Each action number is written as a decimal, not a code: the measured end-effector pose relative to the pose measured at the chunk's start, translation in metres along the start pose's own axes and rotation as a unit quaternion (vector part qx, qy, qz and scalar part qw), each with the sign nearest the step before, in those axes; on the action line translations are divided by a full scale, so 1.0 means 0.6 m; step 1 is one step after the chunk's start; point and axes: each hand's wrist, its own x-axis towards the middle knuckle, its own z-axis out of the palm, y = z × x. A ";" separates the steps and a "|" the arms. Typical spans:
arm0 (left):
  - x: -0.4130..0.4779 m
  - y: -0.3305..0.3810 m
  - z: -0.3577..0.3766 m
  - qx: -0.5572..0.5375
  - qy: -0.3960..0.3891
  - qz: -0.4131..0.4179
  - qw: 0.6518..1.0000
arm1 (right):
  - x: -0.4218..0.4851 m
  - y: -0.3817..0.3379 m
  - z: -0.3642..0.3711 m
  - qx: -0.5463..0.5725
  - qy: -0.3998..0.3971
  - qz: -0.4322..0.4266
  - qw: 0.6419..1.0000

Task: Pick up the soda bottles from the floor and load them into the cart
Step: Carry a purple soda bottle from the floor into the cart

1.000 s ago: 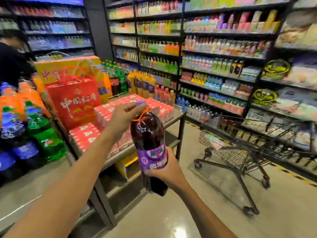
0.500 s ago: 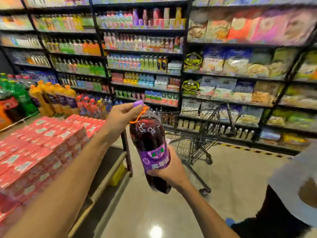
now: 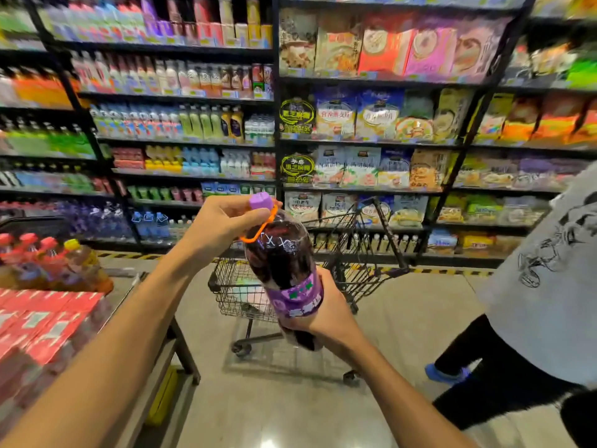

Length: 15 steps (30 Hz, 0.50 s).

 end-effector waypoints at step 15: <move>0.338 -0.217 0.019 0.016 0.002 -0.081 0.997 | 0.372 0.155 -0.063 0.008 -0.059 0.037 0.998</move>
